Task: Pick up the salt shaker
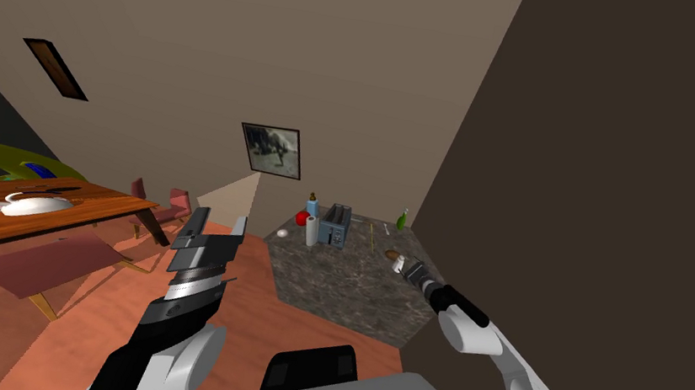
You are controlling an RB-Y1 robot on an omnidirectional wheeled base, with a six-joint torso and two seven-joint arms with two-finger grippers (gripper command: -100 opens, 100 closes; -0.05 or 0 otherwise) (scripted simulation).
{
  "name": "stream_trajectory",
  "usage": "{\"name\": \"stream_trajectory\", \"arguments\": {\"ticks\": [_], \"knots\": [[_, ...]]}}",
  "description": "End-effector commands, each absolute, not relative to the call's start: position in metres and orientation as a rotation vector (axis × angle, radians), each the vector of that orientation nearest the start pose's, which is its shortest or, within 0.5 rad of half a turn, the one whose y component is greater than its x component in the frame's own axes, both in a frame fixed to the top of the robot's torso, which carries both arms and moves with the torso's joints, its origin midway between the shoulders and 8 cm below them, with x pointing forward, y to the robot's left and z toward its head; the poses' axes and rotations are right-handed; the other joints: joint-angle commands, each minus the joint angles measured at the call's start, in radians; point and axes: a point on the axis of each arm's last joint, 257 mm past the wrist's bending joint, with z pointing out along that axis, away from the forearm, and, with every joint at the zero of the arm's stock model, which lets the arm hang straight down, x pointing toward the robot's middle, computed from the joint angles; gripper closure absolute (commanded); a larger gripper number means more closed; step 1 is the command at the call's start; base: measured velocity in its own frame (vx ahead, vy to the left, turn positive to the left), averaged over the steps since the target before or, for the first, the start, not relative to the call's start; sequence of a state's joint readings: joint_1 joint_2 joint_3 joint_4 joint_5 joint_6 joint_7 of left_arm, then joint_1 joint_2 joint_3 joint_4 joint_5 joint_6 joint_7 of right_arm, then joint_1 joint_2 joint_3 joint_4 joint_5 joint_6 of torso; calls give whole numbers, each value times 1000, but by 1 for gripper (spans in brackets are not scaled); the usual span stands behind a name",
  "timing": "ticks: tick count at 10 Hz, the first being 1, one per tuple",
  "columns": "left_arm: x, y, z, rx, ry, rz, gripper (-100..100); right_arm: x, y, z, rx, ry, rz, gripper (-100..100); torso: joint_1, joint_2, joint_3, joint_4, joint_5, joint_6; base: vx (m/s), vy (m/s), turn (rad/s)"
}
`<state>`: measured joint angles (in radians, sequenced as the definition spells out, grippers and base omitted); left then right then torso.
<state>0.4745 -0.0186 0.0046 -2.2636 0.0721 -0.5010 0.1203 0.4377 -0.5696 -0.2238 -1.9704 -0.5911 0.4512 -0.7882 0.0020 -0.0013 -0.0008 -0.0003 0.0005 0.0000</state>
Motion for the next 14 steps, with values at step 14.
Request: {"name": "stream_trajectory", "arguments": {"ticks": [14], "knots": [[347, 289, 26, -752, 507, -1465, 0, 366, -502, -305, 2717, 385, 1050, -100, 0, -1, 0, 0, 0, 0, 22, 31, 9]]}}
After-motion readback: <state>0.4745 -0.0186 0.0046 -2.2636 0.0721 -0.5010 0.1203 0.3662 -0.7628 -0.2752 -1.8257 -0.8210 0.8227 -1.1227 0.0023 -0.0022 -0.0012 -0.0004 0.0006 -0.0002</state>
